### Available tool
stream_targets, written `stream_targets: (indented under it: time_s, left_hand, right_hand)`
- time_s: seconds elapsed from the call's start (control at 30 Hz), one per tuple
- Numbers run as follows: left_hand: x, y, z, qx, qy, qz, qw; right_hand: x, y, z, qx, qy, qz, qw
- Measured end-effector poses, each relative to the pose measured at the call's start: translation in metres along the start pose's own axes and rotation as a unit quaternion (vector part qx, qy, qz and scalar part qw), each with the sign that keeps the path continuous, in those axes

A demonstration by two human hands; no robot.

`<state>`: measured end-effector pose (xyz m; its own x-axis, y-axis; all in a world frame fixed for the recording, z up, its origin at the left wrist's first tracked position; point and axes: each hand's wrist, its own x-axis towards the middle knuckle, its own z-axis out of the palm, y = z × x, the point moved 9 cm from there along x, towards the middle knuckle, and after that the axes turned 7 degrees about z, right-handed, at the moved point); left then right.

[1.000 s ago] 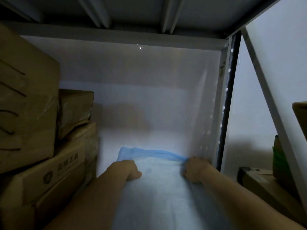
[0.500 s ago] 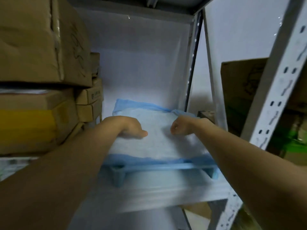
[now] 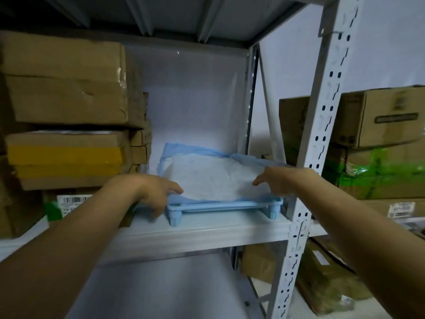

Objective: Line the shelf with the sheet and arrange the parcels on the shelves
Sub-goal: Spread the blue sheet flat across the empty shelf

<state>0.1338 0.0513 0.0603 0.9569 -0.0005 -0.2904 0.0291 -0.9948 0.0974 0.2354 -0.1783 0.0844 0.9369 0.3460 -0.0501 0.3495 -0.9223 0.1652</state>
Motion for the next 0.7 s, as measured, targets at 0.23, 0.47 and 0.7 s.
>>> stream_targets:
  time_s: [0.23, 0.47, 0.7]
  left_hand:
    - [-0.009, -0.012, -0.028, 0.032, 0.335, 0.005, 0.942]
    - [-0.032, -0.011, -0.037, -0.137, 0.486, 0.03, 0.863]
    - [-0.026, -0.007, -0.03, -0.052, 0.408, 0.023, 0.911]
  right_hand:
    - [-0.005, 0.013, -0.008, -0.141, 0.11, 0.048, 0.983]
    - [-0.012, 0.013, -0.019, 0.029, 0.191, -0.009, 0.981]
    - [-0.014, 0.01, -0.009, 0.035, 0.116, -0.004, 0.993]
